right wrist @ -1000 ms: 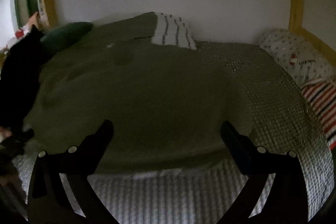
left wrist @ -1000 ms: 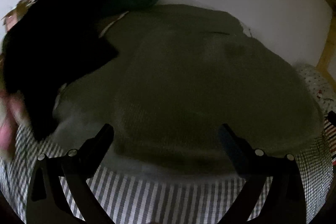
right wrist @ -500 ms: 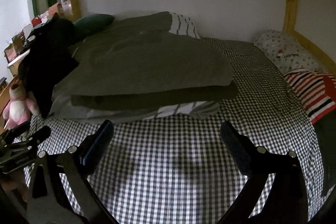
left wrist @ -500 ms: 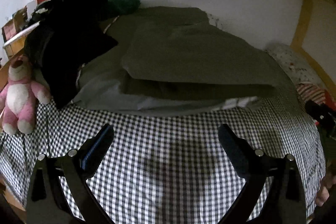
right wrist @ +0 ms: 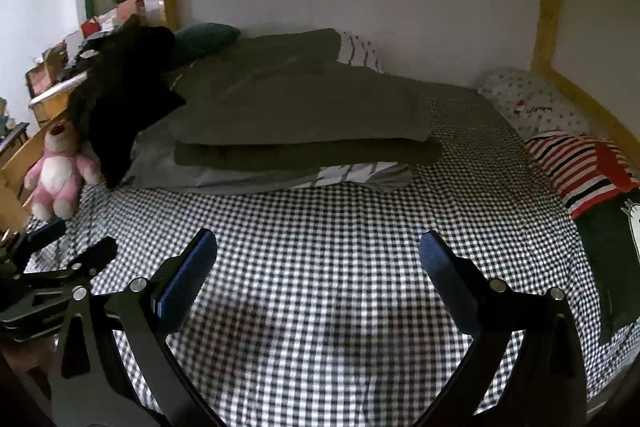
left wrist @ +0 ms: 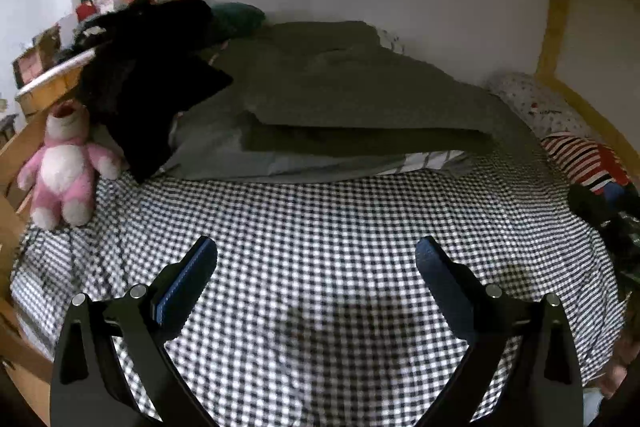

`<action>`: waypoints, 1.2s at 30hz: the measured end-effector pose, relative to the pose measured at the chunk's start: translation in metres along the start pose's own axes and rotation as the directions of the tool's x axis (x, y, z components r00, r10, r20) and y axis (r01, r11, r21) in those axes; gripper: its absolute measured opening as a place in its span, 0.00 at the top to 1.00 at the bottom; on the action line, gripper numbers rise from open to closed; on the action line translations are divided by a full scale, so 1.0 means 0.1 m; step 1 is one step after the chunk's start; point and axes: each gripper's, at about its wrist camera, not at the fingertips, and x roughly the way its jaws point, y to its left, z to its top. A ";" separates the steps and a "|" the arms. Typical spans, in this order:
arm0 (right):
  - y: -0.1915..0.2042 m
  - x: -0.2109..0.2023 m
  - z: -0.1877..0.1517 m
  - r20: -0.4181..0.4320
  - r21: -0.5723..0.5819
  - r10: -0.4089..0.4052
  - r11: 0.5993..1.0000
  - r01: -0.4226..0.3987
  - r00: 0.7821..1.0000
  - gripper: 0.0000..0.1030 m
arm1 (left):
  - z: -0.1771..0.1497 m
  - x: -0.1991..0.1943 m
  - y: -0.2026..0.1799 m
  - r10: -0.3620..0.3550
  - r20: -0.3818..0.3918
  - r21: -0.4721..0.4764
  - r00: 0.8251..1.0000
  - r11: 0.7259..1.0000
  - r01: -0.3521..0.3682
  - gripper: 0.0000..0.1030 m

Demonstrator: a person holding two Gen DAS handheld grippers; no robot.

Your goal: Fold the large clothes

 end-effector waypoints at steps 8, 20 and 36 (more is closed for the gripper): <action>0.08 -0.33 -0.22 0.020 -0.018 -0.015 1.000 0.015 1.000 0.03 | -0.22 -0.32 -0.07 0.059 0.015 0.036 0.998 0.998 -0.060 0.05; 0.16 -0.46 -0.45 0.014 -0.023 0.000 1.000 0.000 1.000 0.03 | -0.34 -0.57 -0.12 0.061 -0.004 0.064 0.998 0.996 -0.061 0.05; 0.22 -0.50 -0.67 0.009 -0.041 0.018 0.999 -0.018 1.000 0.04 | -0.53 -0.55 -0.18 0.006 -0.034 0.068 0.999 0.998 -0.004 0.05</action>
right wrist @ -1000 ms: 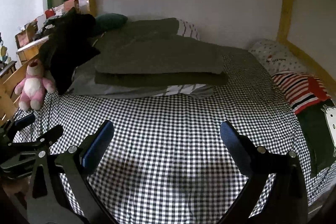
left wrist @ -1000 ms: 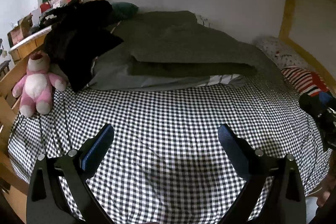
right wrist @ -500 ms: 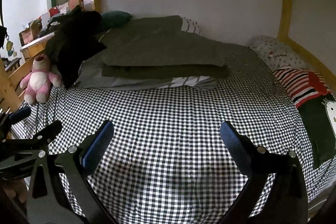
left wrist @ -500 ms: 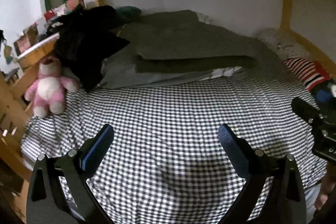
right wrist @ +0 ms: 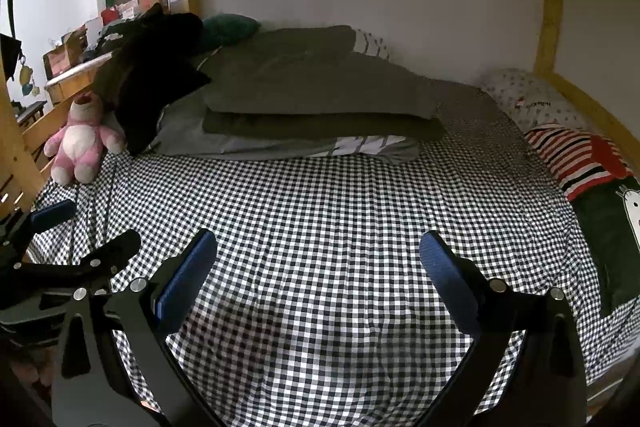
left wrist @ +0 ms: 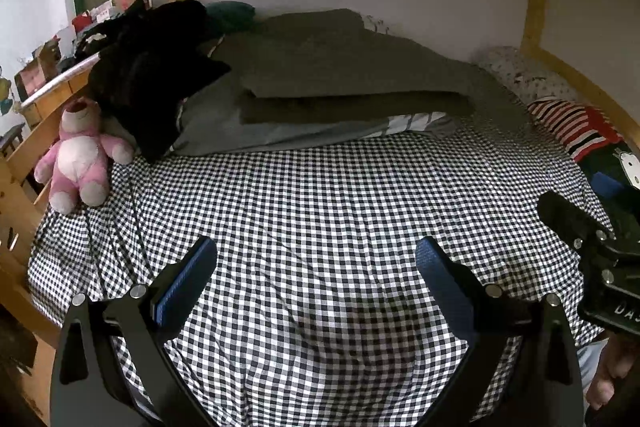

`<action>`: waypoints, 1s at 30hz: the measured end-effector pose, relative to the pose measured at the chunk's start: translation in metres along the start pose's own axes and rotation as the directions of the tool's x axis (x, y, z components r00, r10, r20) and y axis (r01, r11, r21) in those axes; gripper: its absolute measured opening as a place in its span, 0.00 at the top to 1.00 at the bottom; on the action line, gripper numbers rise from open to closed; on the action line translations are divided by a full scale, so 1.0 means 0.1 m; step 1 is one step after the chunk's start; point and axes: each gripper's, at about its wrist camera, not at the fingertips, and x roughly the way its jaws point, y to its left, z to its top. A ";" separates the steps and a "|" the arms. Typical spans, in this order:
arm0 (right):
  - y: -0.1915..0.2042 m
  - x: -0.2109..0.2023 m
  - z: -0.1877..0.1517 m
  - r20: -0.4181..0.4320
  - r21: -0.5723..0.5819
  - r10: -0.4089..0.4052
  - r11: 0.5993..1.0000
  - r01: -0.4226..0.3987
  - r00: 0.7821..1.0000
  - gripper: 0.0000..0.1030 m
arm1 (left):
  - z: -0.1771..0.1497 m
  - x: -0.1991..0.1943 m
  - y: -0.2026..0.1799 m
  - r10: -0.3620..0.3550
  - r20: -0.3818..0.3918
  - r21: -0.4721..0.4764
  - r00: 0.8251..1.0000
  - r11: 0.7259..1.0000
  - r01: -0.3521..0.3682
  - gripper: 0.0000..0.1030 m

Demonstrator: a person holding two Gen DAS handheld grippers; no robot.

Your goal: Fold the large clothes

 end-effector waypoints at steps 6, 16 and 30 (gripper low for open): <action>0.01 0.00 -0.01 0.002 -0.005 -0.001 1.000 0.001 1.000 0.03 | 0.01 0.03 0.01 -0.011 -0.010 -0.005 1.000 1.000 0.011 0.05; 0.01 0.04 -0.05 -0.003 -0.015 0.008 1.000 -0.008 1.000 0.03 | -0.01 0.05 0.04 0.001 -0.012 0.004 1.000 1.000 0.000 0.05; -0.07 0.03 -0.08 0.012 -0.008 0.021 1.000 -0.021 1.000 0.03 | -0.01 0.04 0.05 0.025 0.014 0.012 1.000 1.000 -0.025 0.05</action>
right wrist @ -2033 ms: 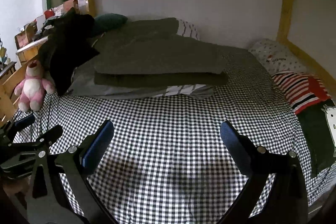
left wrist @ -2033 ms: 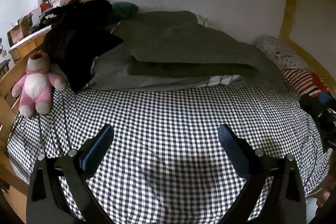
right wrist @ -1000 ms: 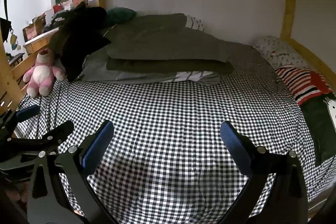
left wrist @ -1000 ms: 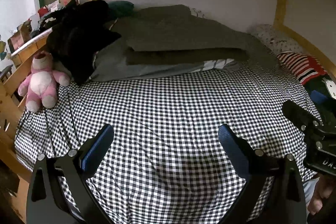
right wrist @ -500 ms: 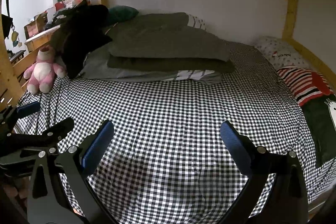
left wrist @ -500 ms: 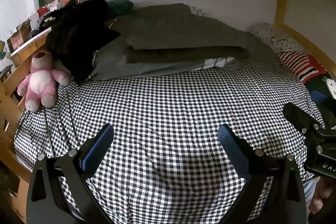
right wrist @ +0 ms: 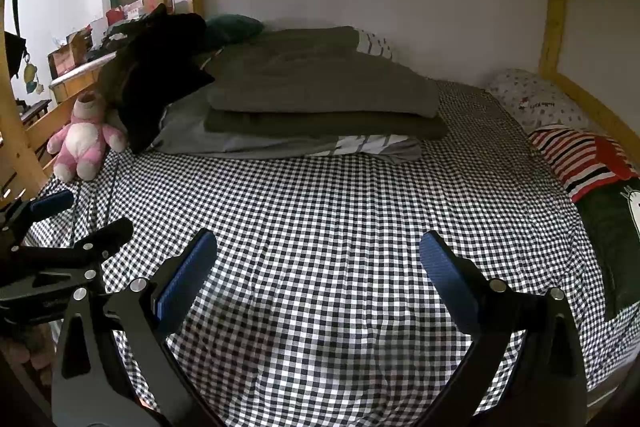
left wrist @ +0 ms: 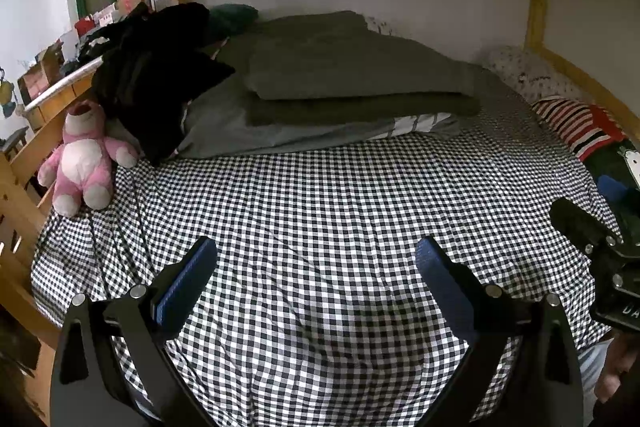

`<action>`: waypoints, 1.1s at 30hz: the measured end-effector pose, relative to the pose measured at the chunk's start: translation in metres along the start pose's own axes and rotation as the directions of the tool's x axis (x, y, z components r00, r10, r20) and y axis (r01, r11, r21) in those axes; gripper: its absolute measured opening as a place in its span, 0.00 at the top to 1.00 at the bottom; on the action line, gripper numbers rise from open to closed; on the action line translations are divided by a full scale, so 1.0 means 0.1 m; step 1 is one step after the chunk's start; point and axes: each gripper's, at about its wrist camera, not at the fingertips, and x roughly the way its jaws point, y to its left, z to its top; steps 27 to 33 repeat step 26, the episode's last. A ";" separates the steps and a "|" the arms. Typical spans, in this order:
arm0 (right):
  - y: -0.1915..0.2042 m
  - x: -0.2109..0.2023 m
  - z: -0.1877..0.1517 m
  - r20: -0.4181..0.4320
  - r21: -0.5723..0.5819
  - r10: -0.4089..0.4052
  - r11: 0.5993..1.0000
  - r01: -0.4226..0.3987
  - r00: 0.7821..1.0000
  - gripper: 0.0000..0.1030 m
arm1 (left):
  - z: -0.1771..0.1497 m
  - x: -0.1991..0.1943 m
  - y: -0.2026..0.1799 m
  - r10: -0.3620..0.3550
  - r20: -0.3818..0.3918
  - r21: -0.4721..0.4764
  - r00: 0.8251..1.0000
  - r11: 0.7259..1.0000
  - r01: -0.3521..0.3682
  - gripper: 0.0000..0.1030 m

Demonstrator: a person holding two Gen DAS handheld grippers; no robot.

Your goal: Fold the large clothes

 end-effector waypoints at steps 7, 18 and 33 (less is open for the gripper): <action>0.00 -0.01 0.00 0.007 -0.002 -0.005 1.000 0.005 1.000 0.03 | -0.02 -0.05 -0.06 0.113 0.029 0.038 0.993 0.993 -0.114 0.05; -0.02 0.00 -0.02 0.008 -0.005 -0.001 1.000 0.001 1.000 0.03 | -0.01 -0.06 -0.04 0.053 0.011 0.017 0.999 0.998 -0.053 0.05; -0.02 -0.02 -0.02 0.011 -0.007 0.002 1.000 -0.002 1.000 0.03 | -0.01 -0.08 -0.03 0.029 0.009 0.013 1.000 0.999 -0.030 0.05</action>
